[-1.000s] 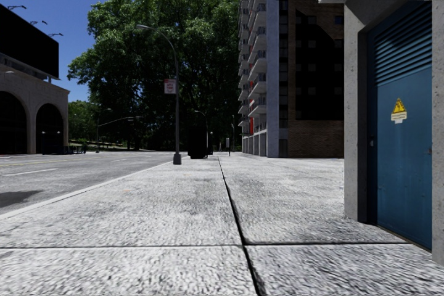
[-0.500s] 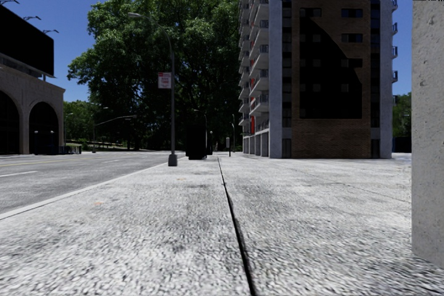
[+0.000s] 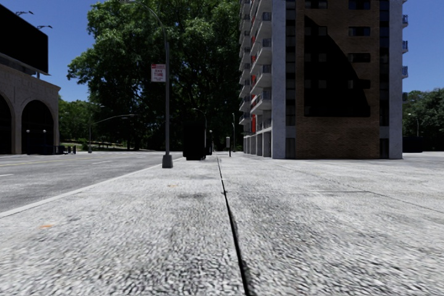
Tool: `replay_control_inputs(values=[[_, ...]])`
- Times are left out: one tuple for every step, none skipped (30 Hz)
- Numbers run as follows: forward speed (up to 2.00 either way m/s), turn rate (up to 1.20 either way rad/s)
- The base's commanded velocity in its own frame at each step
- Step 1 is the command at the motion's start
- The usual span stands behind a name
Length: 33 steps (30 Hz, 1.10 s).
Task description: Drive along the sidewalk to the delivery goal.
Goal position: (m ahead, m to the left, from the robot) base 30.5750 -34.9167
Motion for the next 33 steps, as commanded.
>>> replay_control_inputs(values=[[2.00,-0.48],[2.00,-0.61],[2.00,-0.74],[2.00,-0.80],[2.00,-0.82],[2.00,-0.83],[2.00,-0.83],[2.00,-0.83],[2.00,-0.83],[2.00,-0.83],[2.00,-0.83],[2.00,-0.83],[2.00,-0.83],[2.00,-0.83],[2.00,-0.83],[2.00,-0.83],[2.00,-0.80],[2.00,-0.72],[2.00,-0.65],[2.00,-0.58],[2.00,-0.46],[2.00,-0.26],[2.00,-0.13],[2.00,-0.03],[2.00,0.00],[2.00,0.00],[2.00,0.00],[2.00,0.00],[2.00,0.00],[2.00,0.00],[2.00,0.00],[2.00,0.00],[2.00,0.00]])
